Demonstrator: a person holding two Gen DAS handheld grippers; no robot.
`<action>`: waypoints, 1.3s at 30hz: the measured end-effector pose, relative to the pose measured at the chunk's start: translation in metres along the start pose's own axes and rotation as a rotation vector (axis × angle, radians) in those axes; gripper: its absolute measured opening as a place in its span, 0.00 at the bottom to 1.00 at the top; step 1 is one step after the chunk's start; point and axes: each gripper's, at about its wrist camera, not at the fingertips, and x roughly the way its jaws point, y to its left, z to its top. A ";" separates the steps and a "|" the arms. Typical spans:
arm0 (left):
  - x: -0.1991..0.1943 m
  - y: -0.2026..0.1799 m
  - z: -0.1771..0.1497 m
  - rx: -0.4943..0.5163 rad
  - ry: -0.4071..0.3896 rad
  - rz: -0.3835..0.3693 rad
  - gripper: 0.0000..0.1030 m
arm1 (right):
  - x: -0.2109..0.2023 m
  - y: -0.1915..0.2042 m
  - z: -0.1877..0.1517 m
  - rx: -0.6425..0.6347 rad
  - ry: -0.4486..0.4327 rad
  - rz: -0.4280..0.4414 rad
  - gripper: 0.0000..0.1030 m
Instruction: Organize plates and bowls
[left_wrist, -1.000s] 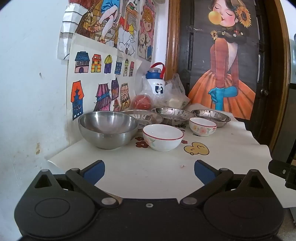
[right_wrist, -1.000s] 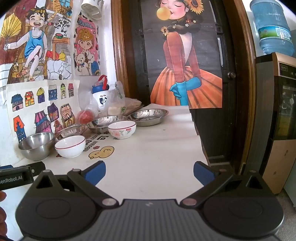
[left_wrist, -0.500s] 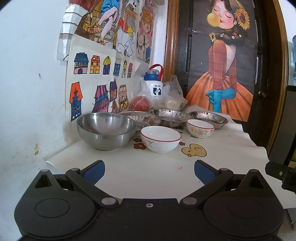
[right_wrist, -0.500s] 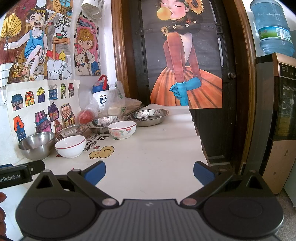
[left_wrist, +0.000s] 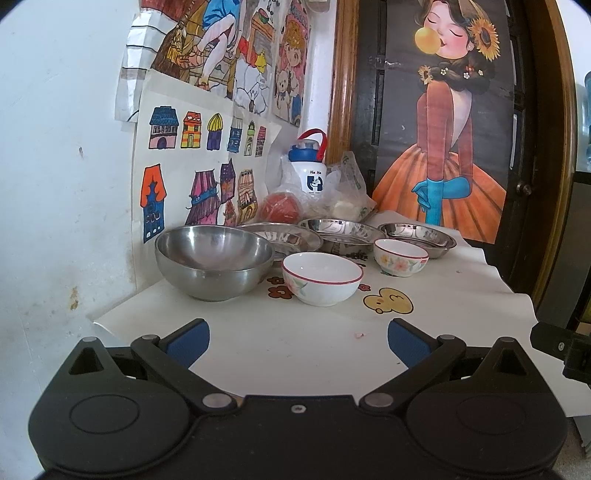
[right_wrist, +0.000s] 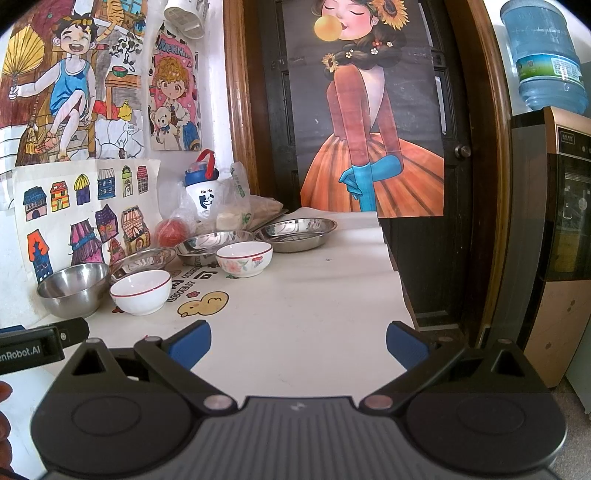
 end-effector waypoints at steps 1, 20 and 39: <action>-0.001 0.001 0.000 -0.001 0.000 0.000 0.99 | 0.000 0.000 0.000 0.000 0.000 0.000 1.00; -0.002 0.001 0.002 -0.002 -0.006 -0.002 0.99 | -0.001 0.001 0.000 0.000 -0.001 -0.001 1.00; -0.003 0.000 0.001 -0.001 -0.007 -0.003 0.99 | -0.001 0.001 0.000 -0.001 -0.001 -0.001 1.00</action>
